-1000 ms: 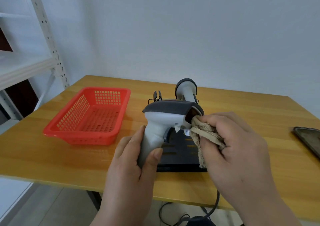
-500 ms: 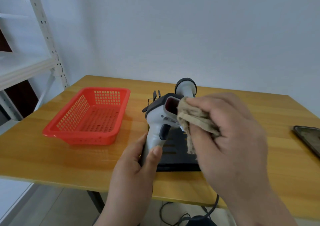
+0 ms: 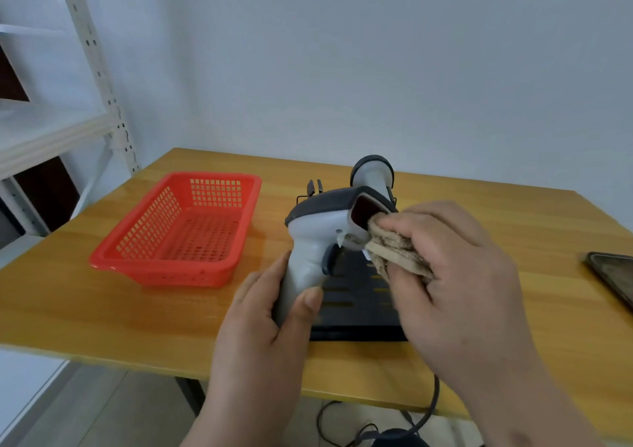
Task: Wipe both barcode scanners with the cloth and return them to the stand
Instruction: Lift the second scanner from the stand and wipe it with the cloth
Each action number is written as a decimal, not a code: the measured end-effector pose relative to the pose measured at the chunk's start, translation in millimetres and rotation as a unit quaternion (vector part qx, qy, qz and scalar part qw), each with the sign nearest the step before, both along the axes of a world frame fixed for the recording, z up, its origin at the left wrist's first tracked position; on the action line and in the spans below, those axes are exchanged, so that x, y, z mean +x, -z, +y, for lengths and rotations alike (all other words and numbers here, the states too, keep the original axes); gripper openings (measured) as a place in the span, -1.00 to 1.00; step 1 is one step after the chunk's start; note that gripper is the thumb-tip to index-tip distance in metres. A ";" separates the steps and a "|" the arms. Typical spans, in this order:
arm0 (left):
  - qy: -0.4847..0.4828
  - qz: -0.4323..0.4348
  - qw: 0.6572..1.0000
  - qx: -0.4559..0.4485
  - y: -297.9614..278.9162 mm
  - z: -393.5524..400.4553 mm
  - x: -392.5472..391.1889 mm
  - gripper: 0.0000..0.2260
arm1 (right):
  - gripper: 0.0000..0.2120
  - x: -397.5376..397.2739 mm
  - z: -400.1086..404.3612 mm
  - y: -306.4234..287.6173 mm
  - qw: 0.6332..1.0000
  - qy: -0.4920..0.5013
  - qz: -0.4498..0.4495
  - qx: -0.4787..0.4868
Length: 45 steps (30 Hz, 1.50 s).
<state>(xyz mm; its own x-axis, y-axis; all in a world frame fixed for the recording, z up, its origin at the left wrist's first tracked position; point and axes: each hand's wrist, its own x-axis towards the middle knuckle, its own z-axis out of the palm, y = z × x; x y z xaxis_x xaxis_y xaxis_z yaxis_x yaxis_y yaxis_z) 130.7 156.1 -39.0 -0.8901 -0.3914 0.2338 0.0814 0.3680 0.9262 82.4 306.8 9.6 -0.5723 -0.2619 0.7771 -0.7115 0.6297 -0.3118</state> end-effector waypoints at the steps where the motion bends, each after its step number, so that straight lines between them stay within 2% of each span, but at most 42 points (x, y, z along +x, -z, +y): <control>1: 0.010 -0.034 0.999 0.040 0.0 -0.4 0.4 -0.73 | -0.72 -0.1 2.5 1.0 1.000 0.004 -0.018 -0.011; 2: 0.025 -0.067 0.992 0.103 -1.6 0.2 0.4 -0.79 | -0.73 1.4 3.2 1.9 0.999 0.005 -0.035 -0.036; 4: 0.058 -0.117 0.956 0.262 -5.0 1.9 -0.8 -0.81 | -0.79 7.5 0.4 3.5 0.994 -0.003 -0.058 -0.089; 7: 0.071 -0.131 0.869 0.471 -10.2 0.4 -4.2 -0.60 | -0.81 18.6 -4.5 11.1 0.980 -0.040 -0.128 -0.150; 9: 0.077 -0.131 0.813 0.561 -16.2 -1.7 -4.6 -0.59 | -0.78 23.9 -8.0 16.8 0.972 -0.074 -0.169 -0.143; 11: 0.102 -0.141 0.791 0.586 -17.2 -4.1 -3.8 -0.58 | -0.78 28.0 -15.4 22.4 0.969 -0.106 -0.190 -0.117; 16: 0.163 -0.159 0.781 0.582 -14.1 -8.7 0.7 -0.56 | -0.78 39.7 -29.1 36.3 0.969 -0.168 -0.169 -0.059; 19: 0.148 -0.138 0.775 0.598 -13.5 -11.9 -0.4 -0.54 | -0.76 33.1 -21.1 42.5 0.981 -0.128 -0.145 0.010; 21: 0.128 -0.121 0.785 0.594 -13.7 -12.8 -1.8 -0.54 | -0.78 24.6 -14.1 45.2 0.983 -0.086 -0.153 0.044; 23: 0.114 -0.103 0.801 0.579 -15.6 -13.1 -2.1 -0.56 | -0.76 21.9 -10.1 47.8 0.983 -0.060 -0.175 0.016; 25: 0.095 -0.092 0.817 0.561 -17.7 -14.0 -2.0 -0.59 | -0.85 23.7 -8.5 49.2 0.976 -0.046 -0.207 -0.044; 27: 0.082 -0.084 0.828 0.548 -20.2 -15.3 -1.2 -0.60 | -0.79 23.8 -7.4 51.0 0.968 -0.034 -0.240 -0.072; 30: 0.077 -0.067 0.837 0.538 -23.3 -19.0 0.4 -0.63 | -0.70 15.8 -7.2 51.1 0.950 -0.007 -0.311 -0.039; 32: 0.078 -0.064 0.843 0.529 -24.0 -21.7 1.1 -0.64 | -0.69 10.1 -11.8 49.1 0.947 0.008 -0.322 -0.001; 35: 0.075 -0.058 0.850 0.517 -24.8 -24.9 0.6 -0.65 | -0.82 4.1 -22.2 48.2 0.944 0.014 -0.329 0.020; 39: 0.070 -0.051 0.854 0.514 -26.6 -30.1 -1.9 -0.65 | -0.89 -5.6 -34.7 49.2 0.946 0.032 -0.319 0.047; 45: 0.074 -0.049 0.857 0.508 -29.7 -38.2 -14.1 -0.67 | -0.83 -25.0 -46.1 43.4 0.957 0.061 -0.269 0.087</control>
